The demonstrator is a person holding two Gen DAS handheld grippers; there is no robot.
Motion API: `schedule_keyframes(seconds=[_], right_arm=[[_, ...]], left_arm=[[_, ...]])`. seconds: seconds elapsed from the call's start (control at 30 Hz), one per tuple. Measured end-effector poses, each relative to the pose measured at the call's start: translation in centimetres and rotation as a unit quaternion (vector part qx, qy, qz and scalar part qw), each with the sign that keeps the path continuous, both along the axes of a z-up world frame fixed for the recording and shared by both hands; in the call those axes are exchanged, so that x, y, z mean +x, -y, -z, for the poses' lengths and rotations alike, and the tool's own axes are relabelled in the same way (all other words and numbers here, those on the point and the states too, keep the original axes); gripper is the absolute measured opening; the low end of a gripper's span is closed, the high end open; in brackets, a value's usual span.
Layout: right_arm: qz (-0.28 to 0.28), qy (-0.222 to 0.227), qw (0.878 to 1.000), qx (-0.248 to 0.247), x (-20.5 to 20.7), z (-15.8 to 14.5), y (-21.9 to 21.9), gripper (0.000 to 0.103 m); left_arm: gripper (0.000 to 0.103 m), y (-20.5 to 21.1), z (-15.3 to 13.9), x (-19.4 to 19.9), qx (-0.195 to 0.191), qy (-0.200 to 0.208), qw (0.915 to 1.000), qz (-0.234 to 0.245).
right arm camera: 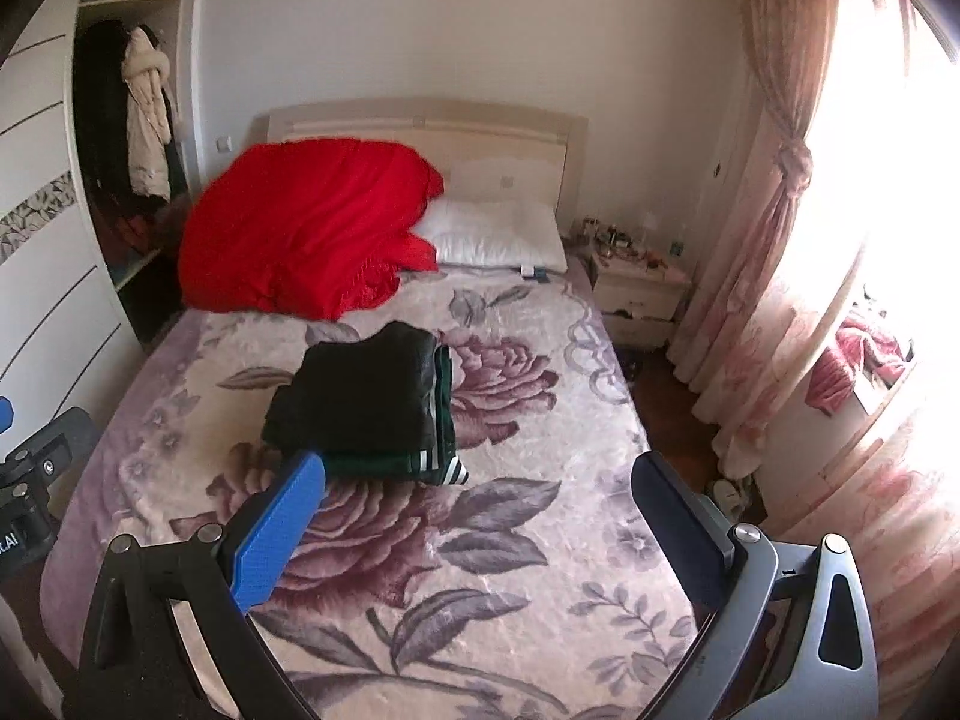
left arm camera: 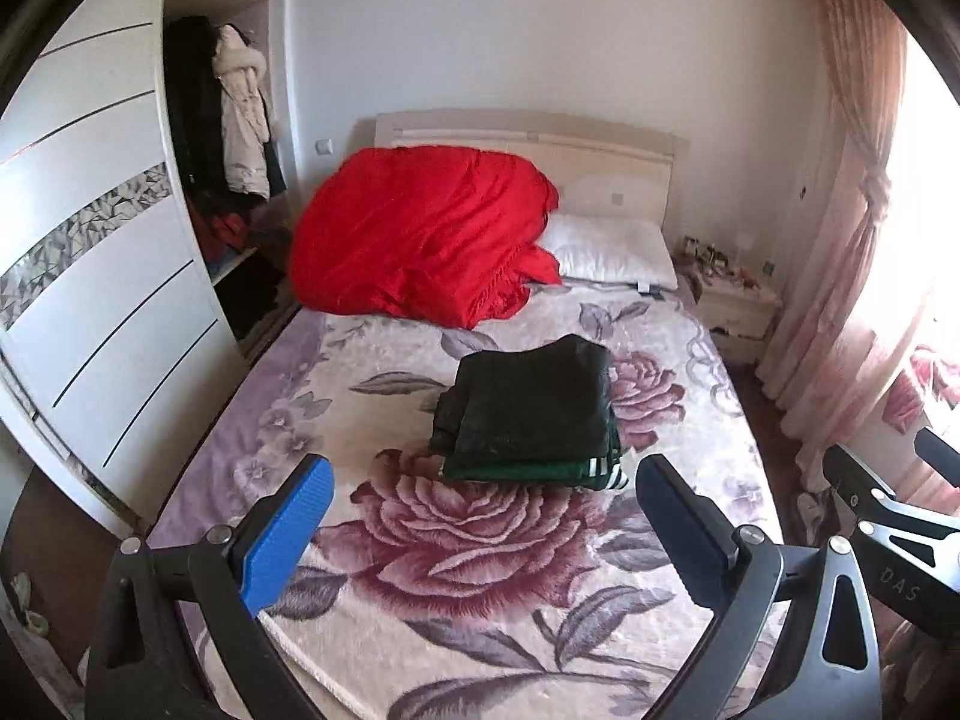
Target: Fold large clothes
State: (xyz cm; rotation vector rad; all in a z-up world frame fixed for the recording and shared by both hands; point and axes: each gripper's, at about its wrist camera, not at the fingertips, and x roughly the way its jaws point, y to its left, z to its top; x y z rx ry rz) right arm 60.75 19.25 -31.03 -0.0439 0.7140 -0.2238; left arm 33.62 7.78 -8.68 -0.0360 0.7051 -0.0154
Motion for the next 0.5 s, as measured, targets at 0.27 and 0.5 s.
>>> schedule_keyframes(seconds=[0.27,0.5], right_arm=[[-0.004,0.036,0.999,0.010,-7.6,-4.8,-0.2,0.103],[-0.012,0.053,0.998,0.010,-11.7,-7.7,0.1,0.103]], left_arm=[[0.103,0.7,-2.0,-5.0,0.005,0.025,0.9997,0.000],[0.103,1.4,-2.8,-7.2,0.008,0.045,0.9990,0.001]])
